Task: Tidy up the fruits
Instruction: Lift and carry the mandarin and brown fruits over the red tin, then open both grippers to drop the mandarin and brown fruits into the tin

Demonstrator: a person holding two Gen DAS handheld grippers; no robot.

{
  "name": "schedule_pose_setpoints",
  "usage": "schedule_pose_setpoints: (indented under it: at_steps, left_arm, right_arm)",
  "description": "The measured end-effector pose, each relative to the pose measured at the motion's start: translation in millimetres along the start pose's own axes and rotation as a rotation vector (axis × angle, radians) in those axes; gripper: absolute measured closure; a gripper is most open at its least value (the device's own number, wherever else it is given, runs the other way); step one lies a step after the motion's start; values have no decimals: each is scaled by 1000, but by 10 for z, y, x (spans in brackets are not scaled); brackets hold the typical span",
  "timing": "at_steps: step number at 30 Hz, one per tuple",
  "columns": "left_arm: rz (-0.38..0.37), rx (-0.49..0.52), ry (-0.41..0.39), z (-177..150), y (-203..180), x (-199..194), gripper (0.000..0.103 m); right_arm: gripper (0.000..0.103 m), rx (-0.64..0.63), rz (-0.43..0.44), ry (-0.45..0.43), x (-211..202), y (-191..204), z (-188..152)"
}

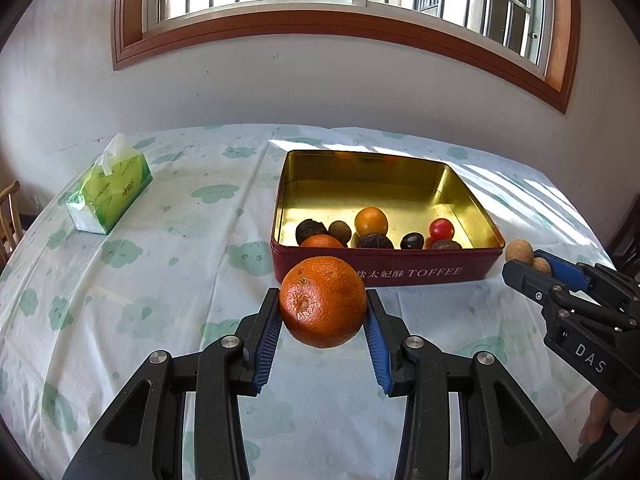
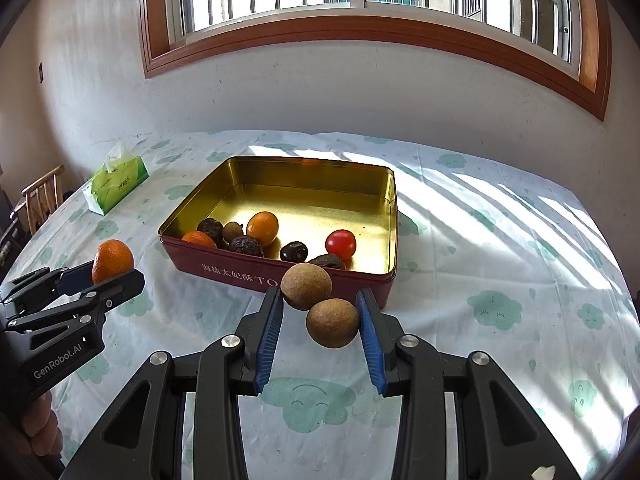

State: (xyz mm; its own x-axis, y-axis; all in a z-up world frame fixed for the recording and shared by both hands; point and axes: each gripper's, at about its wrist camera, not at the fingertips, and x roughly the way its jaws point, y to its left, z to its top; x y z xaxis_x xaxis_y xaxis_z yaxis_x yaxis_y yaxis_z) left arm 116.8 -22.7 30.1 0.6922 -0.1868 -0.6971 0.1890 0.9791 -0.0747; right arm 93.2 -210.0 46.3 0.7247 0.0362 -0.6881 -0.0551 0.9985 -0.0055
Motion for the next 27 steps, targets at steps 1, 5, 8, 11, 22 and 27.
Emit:
schedule_pose_setpoints:
  at_steps: [1,5,8,11,22,27]
  left_arm:
    - [0,3,-2,19,-2,4,61]
    - [-3,8,-17,116,6,27,61]
    - [-5,4,-26,195,15,56,61]
    - [-6,1,-26,269,16,118,61]
    - [-3,30,12,463,-16,553,61]
    - [-2,24,37,511,7,741,61]
  right_arm:
    - [68,1,2,0,12,-1,18]
    - [68,4,4,-6,57,-22,95]
    - [68,3,1,-9,105,-30,157]
    - [68,1,-1,-7,174,-41,215]
    - [68,-15,-10,34,574,-55,366]
    - [68,-14,-10,53,771,-72,430]
